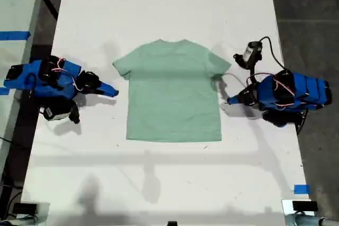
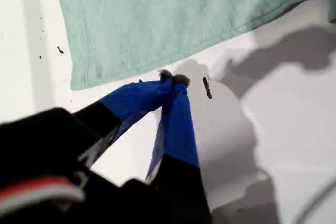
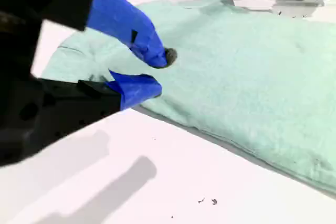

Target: Fold tshirt

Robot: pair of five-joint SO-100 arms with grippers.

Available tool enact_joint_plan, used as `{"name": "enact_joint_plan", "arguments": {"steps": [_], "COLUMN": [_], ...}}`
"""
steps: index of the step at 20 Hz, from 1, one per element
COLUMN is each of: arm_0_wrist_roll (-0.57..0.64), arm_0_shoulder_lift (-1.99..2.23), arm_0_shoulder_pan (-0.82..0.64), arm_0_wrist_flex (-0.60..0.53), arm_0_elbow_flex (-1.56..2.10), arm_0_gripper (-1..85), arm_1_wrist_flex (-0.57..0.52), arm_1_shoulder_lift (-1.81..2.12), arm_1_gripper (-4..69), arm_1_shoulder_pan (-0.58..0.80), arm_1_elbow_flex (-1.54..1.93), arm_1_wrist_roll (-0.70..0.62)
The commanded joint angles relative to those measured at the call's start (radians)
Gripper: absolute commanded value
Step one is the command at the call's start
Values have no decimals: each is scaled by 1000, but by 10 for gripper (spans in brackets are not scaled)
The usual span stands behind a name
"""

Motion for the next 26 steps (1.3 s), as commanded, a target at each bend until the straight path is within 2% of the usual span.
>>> {"name": "enact_joint_plan", "arguments": {"steps": [1, 2, 4, 8, 10, 12, 14, 15, 18, 23, 26], "arm_0_wrist_roll": [-127, -127, -123, -112, -112, -118, -91, -44, 103, 348, 480], "arm_0_shoulder_lift": [101, 101, 106, 107, 107, 60, -215, -411, -853, -1008, -1069], "arm_0_shoulder_pan": [137, 124, 87, 94, 87, 61, 32, 15, -83, -322, -446], "arm_0_wrist_flex": [-290, -302, -281, -153, -183, -204, -202, -206, -20, 290, 408], "arm_0_elbow_flex": [2, 0, -2, -32, -40, -75, -236, -371, -784, -1088, -1230], "arm_0_gripper": [1, 1, 1, 2, 1, 1, 1, 1, 5, 8, 10], "arm_1_wrist_flex": [-140, -146, -144, -121, -46, -11, -11, -8, 81, 282, 347], "arm_1_shoulder_lift": [14, 14, 14, 14, 15, 12, -83, -184, -443, -726, -943], "arm_1_gripper": [-12, -12, -12, 8, -12, -9, -9, -9, -9, -9, -10], "arm_1_shoulder_pan": [-137, -137, -155, -152, -155, -158, -127, -98, 32, 291, 417], "arm_1_elbow_flex": [-34, -31, -29, -32, -74, -141, -233, -308, -580, -933, -1141], "arm_1_wrist_roll": [509, 499, 572, 572, 638, 646, 606, 568, 410, 132, -29]}}
